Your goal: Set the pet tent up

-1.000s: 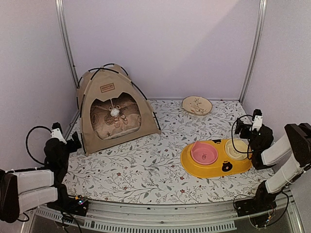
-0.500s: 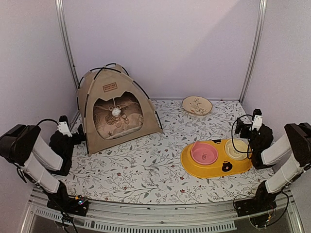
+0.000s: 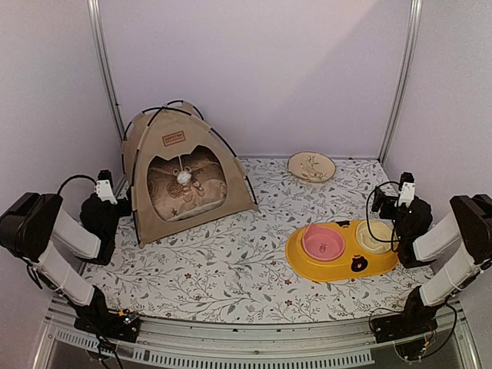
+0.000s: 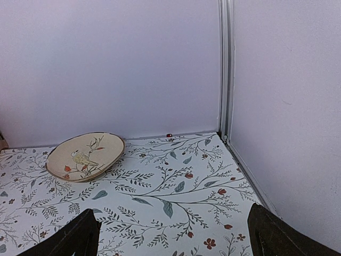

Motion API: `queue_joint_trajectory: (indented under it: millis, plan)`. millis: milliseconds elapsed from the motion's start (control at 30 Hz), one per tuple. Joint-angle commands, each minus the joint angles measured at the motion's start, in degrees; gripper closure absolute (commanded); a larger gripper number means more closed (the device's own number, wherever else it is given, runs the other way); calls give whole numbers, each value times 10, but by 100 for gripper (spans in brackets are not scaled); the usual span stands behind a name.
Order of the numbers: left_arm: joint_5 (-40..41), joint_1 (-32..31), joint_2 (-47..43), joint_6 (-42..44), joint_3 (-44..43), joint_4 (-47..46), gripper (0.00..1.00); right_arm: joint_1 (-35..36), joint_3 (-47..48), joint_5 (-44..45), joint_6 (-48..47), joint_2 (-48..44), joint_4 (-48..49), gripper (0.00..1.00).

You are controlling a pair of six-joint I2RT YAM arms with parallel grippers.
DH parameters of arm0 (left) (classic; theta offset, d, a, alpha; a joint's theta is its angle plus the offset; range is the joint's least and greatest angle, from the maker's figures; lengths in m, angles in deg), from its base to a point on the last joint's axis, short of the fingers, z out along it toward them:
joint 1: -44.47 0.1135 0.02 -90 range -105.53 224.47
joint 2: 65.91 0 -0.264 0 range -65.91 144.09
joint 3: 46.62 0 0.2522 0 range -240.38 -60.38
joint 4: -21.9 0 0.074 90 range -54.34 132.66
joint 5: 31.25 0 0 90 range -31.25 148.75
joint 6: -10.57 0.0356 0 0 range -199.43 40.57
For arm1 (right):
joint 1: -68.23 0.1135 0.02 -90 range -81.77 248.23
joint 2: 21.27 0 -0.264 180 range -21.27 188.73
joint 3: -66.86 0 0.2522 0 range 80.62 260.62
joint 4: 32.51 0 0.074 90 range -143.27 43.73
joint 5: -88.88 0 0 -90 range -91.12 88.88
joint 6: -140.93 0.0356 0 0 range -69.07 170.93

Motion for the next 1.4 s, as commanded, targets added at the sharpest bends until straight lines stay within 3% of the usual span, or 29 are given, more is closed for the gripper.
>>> queue_joint_trajectory:
  millis: [0, 1367]
  plan:
    - [6, -11, 3, 17, 3, -2, 0, 2, 8, 8, -4, 7, 5, 1]
    - [6, -12, 3, 19, 3, -3, 1, -2, 11, -4, -4, 6, -2, 1]
